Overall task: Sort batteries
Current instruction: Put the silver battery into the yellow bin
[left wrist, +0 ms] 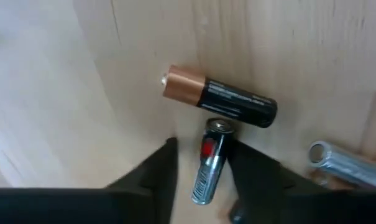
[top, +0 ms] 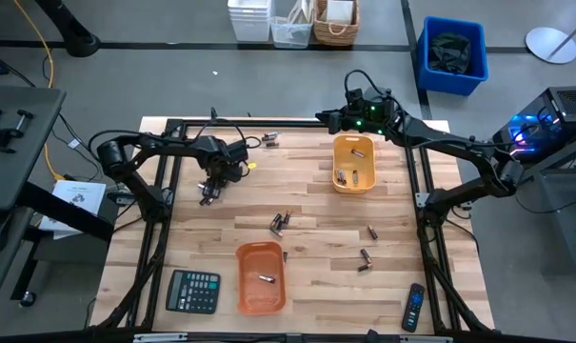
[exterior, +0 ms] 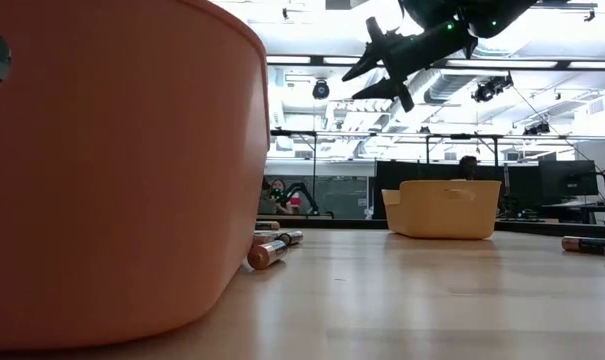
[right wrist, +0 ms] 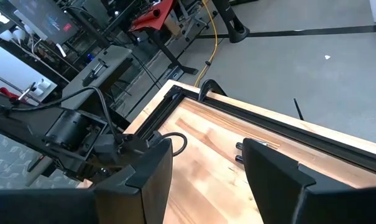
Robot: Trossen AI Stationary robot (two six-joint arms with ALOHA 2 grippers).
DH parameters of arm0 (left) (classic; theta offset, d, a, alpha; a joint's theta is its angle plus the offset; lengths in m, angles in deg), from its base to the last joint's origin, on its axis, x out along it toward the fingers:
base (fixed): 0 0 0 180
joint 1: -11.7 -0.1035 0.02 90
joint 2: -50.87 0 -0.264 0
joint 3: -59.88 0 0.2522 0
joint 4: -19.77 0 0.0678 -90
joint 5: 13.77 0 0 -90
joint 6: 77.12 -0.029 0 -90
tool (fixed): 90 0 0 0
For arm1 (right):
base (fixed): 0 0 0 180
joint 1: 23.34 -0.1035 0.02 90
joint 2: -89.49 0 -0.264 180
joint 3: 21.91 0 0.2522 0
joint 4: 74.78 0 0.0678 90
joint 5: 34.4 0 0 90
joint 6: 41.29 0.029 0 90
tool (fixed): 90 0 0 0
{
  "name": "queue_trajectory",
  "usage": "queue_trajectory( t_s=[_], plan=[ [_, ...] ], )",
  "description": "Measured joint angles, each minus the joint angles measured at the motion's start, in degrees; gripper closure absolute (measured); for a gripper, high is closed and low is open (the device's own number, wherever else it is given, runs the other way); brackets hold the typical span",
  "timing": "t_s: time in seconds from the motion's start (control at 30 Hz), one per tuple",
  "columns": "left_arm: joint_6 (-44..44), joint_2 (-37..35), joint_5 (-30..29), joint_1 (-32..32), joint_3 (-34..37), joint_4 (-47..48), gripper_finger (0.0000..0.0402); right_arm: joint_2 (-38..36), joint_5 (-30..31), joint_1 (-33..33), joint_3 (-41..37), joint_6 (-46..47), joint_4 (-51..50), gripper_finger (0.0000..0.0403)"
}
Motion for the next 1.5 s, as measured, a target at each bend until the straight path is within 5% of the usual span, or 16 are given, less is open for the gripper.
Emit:
queue_trajectory(
  t_s=[0.1, 0.3, 0.47, 0.73, 0.97, 1.23, 1.5],
  plan=[
    [2.2, 0.0, 0.6, 0.0, -0.1, 0.8, 0.0366, 0.0, 0.0, 0.0, 0.0, 0.0, 0.0, 0.0213],
    [7.6, -1.5, 1.1, -0.8, -3.2, 1.3, 0.0372, 0.0, 0.0, 0.1, 0.0, 0.0, 0.1, 0.0213],
    [12.6, -9.4, 1.4, -1.8, -6.7, -1.5, 0.0372, 0.0, -0.5, 0.2, 0.0, 0.4, 3.3, 0.0213],
    [33.0, -17.1, 8.2, 1.3, -6.7, -28.8, 0.0372, -1.3, -1.6, 0.2, 0.0, 1.9, 16.2, 0.0213],
    [43.0, -8.3, 8.6, 9.2, -6.7, -51.8, 0.0372, -1.3, -1.6, 0.2, 0.0, 2.1, 24.7, 0.0213],
    [39.5, -0.9, 12.5, 13.8, -12.4, -64.4, 0.0372, -1.3, -1.0, 0.2, 0.0, 2.1, 27.3, 0.0213],
    [38.5, 14.7, 12.2, 13.6, -23.4, -72.5, 0.0372, -1.3, -0.5, 0.2, 0.0, 5.4, 31.5, 0.0213]
  ],
)
